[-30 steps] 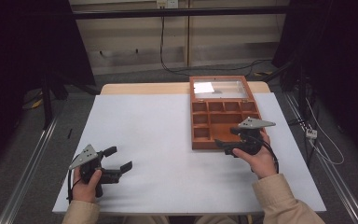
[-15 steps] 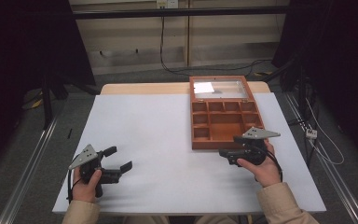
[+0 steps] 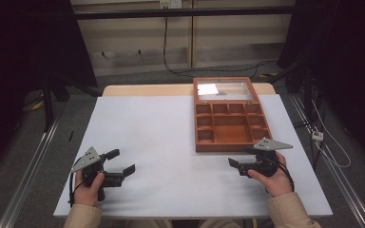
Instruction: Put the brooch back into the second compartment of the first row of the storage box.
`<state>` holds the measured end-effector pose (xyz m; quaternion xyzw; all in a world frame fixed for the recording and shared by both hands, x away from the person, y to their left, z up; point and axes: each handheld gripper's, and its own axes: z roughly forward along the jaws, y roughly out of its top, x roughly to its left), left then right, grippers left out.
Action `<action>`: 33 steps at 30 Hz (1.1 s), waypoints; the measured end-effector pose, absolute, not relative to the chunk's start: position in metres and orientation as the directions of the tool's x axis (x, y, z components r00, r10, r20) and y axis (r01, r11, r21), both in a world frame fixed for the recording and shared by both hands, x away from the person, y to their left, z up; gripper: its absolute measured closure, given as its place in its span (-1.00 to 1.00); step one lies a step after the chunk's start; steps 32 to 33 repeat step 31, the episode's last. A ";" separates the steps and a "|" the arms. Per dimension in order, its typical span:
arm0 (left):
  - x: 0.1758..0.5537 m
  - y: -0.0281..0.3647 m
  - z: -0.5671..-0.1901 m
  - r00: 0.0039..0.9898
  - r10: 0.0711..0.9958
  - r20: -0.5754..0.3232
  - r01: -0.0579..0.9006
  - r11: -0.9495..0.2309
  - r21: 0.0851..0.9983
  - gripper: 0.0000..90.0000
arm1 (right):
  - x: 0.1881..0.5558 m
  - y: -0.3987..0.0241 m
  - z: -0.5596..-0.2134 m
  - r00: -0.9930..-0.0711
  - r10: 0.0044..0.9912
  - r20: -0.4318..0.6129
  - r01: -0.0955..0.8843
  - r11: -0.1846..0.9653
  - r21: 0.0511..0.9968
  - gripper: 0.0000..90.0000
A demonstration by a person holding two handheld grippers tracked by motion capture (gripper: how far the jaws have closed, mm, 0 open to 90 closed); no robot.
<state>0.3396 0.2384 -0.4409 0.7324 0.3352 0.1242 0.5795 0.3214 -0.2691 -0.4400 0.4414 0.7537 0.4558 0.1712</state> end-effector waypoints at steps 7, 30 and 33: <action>0.339 0.237 -0.441 0.747 0.632 -0.206 0.349 -0.108 0.931 -0.91 | 0.314 -0.277 -0.446 -0.539 0.828 0.153 0.519 0.184 0.835 -0.62; 0.340 0.236 -0.443 0.743 0.636 -0.207 0.361 -0.122 0.924 -0.91 | 0.295 -0.293 -0.457 -0.516 0.844 0.148 0.524 0.175 0.833 -0.63; 0.341 0.236 -0.443 0.744 0.637 -0.203 0.361 -0.127 0.924 -0.91 | 0.296 -0.293 -0.457 -0.516 0.844 0.143 0.523 0.178 0.834 -0.64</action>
